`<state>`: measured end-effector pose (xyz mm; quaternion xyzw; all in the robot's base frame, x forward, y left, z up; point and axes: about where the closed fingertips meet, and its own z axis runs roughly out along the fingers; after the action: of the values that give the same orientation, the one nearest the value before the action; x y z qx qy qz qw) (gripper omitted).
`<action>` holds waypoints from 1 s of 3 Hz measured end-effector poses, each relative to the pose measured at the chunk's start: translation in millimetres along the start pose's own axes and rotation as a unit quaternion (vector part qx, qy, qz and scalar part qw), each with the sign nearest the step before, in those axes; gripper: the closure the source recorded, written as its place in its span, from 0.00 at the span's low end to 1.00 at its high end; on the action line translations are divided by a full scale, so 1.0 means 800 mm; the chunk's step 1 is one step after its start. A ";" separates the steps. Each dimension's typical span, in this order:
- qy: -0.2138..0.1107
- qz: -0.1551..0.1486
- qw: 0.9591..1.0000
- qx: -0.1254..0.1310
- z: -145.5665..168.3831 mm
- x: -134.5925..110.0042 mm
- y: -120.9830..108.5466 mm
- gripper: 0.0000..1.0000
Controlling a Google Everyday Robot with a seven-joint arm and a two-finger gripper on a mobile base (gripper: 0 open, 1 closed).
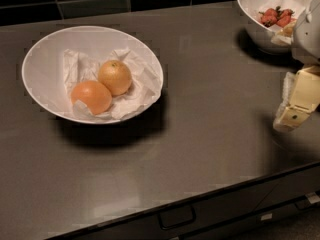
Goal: Pick orange from white bowl
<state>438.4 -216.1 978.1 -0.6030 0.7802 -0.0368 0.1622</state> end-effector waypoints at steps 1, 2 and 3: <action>0.000 0.000 1.000 0.000 0.000 0.000 0.000 0.00; -0.008 -0.069 0.998 0.011 -0.015 -0.064 -0.020 0.00; -0.043 -0.163 0.985 0.036 -0.035 -0.156 -0.035 0.00</action>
Offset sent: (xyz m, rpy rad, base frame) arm 0.0741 0.1442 0.0836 -0.1126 -0.1252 0.4388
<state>483.9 -108.3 1037.5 -0.7170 0.6619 -0.0643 0.2090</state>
